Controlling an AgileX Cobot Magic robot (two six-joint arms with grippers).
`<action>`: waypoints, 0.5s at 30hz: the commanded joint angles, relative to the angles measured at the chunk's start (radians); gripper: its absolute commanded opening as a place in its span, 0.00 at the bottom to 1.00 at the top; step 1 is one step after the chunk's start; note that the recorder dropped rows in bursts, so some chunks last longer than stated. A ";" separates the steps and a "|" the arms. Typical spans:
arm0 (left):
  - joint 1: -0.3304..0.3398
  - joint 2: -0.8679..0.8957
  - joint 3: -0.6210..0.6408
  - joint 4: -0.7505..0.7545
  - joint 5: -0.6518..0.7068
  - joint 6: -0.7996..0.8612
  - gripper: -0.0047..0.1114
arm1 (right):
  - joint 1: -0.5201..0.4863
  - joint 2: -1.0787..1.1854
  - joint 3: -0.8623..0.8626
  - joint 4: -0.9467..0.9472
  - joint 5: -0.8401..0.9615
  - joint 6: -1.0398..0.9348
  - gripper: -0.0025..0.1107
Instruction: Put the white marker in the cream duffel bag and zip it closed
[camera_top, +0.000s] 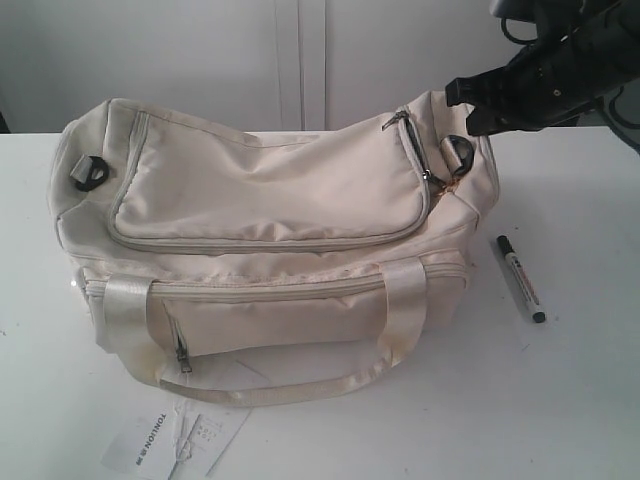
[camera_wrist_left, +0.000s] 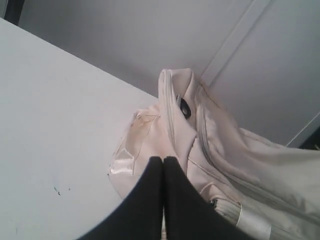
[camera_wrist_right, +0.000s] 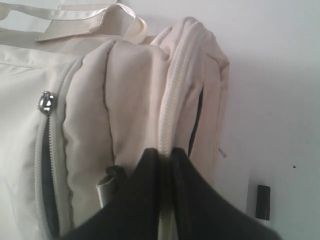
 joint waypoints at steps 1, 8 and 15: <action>-0.002 0.065 -0.078 0.004 0.143 0.091 0.04 | -0.006 0.000 -0.006 0.007 -0.014 -0.014 0.02; -0.002 0.255 -0.221 0.004 0.354 0.257 0.04 | -0.006 0.000 -0.006 0.006 -0.031 -0.014 0.02; -0.002 0.430 -0.326 -0.012 0.459 0.374 0.04 | -0.006 0.000 -0.006 0.006 -0.030 -0.012 0.02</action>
